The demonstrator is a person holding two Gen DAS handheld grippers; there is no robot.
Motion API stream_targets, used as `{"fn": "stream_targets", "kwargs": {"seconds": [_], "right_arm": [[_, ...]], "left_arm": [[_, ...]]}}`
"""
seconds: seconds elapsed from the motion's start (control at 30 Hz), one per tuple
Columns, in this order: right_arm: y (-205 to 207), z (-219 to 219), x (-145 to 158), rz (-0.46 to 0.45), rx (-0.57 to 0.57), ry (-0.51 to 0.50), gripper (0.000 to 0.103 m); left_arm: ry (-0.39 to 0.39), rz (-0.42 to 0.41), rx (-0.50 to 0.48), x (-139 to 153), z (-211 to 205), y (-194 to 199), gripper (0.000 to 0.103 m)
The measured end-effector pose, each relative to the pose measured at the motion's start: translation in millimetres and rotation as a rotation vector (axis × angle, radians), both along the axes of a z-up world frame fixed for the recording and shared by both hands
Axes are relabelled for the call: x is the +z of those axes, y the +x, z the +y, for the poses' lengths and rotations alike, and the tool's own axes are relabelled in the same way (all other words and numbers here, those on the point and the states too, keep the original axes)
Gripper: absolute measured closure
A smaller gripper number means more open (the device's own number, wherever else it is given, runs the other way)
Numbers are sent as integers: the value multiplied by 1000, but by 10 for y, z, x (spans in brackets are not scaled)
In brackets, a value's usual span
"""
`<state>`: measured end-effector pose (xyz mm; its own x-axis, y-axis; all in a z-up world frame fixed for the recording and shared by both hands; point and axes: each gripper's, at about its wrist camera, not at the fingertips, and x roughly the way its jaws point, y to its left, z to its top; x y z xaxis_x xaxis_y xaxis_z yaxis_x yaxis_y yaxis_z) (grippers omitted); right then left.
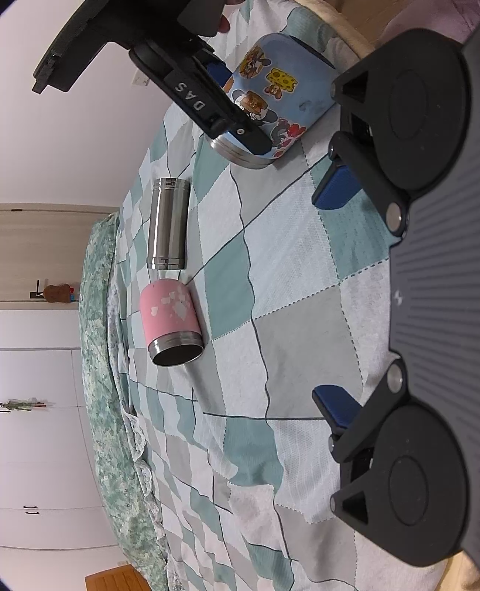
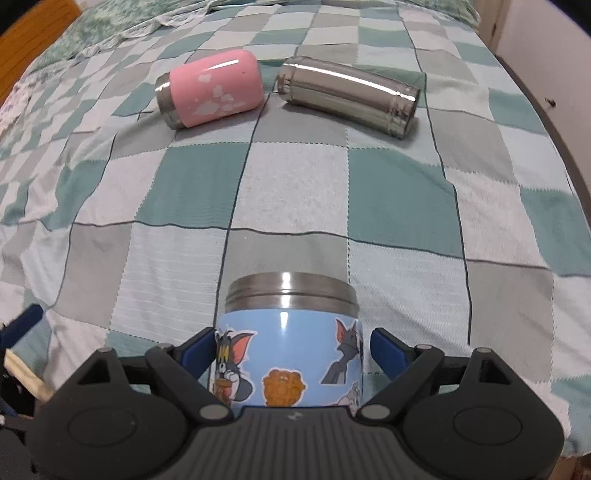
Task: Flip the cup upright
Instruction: 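Rotate the held blue cup upright with the right tool and set it down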
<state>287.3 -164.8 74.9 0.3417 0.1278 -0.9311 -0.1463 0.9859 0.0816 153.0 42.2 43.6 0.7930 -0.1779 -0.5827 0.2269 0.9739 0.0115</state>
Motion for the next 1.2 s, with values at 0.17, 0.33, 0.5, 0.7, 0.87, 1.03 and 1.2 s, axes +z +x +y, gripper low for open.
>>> {"fn": "stream_targets", "kwargs": {"seconds": [0.17,0.33,0.5,0.7,0.87,1.03,1.2], "right_arm": [[-17,62,-9,-20,33,-24,19],[-146,1,19,-88,52,14,20],[-483,-149,93,-281,71,76,20],[-907,-443,130,-583,43,160,20],[-1040,-737,95,-796,-18,162,20],[-958,-969,21,-911,-34,40,20],[-819,-1206,-83,-916,-67,10,20]], "left_arm": [[1,2,0,-7,-2,8,0],[-4,0,7,-6,29,-8,0],[-15,-4,19,23,76,-22,0],[-45,-12,32,83,49,-32,0],[-71,-14,37,135,-58,-16,0],[-66,-14,28,154,-240,-8,0],[-62,-11,22,149,-398,-9,0]]}}
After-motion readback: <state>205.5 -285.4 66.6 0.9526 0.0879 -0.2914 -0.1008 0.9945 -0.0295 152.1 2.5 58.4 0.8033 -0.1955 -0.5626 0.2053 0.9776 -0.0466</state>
